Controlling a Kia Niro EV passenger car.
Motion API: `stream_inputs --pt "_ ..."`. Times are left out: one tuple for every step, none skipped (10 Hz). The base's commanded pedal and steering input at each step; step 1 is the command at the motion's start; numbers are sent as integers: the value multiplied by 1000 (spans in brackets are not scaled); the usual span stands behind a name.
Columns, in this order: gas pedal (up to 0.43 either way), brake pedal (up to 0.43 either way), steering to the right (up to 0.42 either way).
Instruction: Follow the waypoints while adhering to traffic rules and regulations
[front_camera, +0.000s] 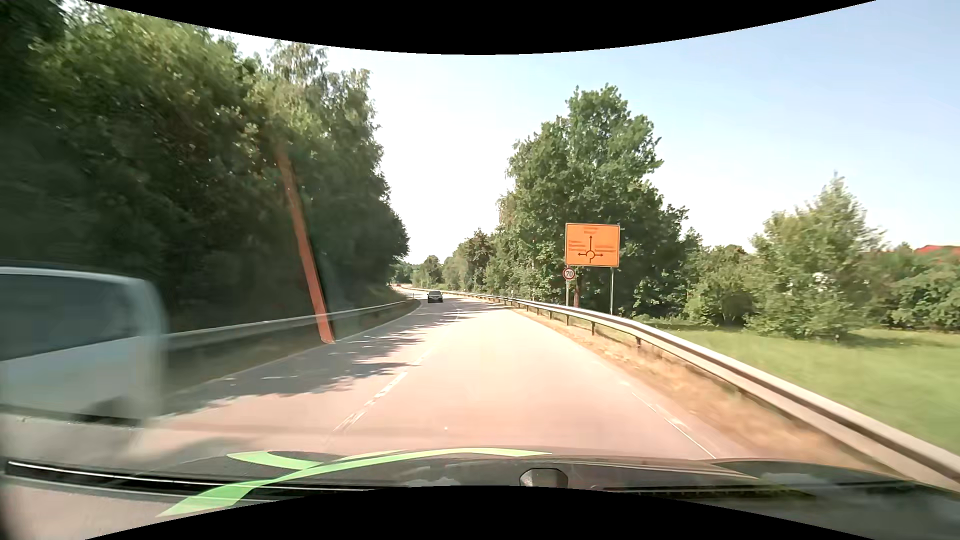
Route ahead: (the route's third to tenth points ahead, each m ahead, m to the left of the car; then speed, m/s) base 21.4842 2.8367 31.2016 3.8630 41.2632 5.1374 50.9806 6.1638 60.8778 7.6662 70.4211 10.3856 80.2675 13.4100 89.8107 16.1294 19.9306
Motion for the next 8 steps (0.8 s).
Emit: stream_inputs --pt "169 0 -17" --pt "169 0 -19" --pt "177 0 -19" --pt "177 0 -19" --pt "189 0 -21" --pt "189 0 -22" --pt "197 0 -22" --pt "197 0 -23"
